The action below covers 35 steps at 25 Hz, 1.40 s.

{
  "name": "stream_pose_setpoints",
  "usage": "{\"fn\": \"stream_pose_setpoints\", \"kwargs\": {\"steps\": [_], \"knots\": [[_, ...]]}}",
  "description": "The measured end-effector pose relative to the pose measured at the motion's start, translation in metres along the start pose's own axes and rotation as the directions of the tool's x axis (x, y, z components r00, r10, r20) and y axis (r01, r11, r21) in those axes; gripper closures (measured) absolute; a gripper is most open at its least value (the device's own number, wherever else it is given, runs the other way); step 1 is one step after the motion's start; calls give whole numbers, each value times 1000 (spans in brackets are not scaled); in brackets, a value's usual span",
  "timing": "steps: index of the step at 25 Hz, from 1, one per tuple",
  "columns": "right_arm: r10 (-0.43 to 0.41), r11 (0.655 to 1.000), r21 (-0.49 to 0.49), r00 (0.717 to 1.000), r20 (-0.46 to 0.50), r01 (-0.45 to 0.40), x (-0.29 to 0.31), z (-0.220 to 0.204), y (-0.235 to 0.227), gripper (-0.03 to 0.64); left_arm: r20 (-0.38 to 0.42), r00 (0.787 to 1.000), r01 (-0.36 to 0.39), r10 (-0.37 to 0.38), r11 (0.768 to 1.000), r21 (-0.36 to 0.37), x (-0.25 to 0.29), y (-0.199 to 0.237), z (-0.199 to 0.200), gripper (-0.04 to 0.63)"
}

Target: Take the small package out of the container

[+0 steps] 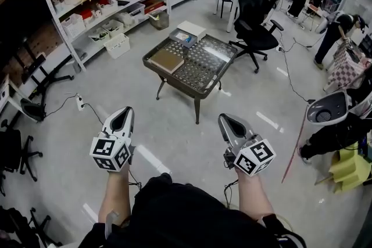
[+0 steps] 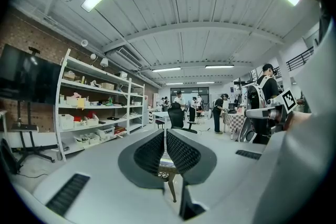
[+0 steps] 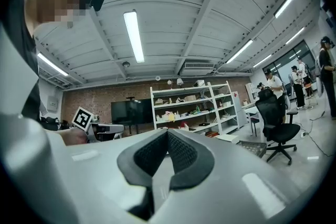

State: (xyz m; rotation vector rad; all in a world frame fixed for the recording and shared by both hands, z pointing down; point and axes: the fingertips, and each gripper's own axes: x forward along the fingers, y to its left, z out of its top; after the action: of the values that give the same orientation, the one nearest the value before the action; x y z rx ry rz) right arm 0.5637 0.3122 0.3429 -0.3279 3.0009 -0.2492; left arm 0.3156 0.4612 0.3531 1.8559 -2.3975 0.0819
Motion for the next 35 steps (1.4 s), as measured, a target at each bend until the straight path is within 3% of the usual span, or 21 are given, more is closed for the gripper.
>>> {"fn": "stream_pose_setpoints", "kwargs": {"steps": [15, 25, 35], "knots": [[10, 999, 39, 998, -57, -8, 82, -22, -21, 606, -14, 1000, 16, -17, 997, -78, 65, 61, -17, 575], [88, 994, 77, 986, -142, -78, 229, -49, -6, 588, -57, 998, 18, -25, 994, -109, 125, 167, -29, 575], [124, 990, 86, 979, -162, -111, 334, -55, 13, 588, -53, 998, -22, 15, 991, -134, 141, 267, -27, 575]]}}
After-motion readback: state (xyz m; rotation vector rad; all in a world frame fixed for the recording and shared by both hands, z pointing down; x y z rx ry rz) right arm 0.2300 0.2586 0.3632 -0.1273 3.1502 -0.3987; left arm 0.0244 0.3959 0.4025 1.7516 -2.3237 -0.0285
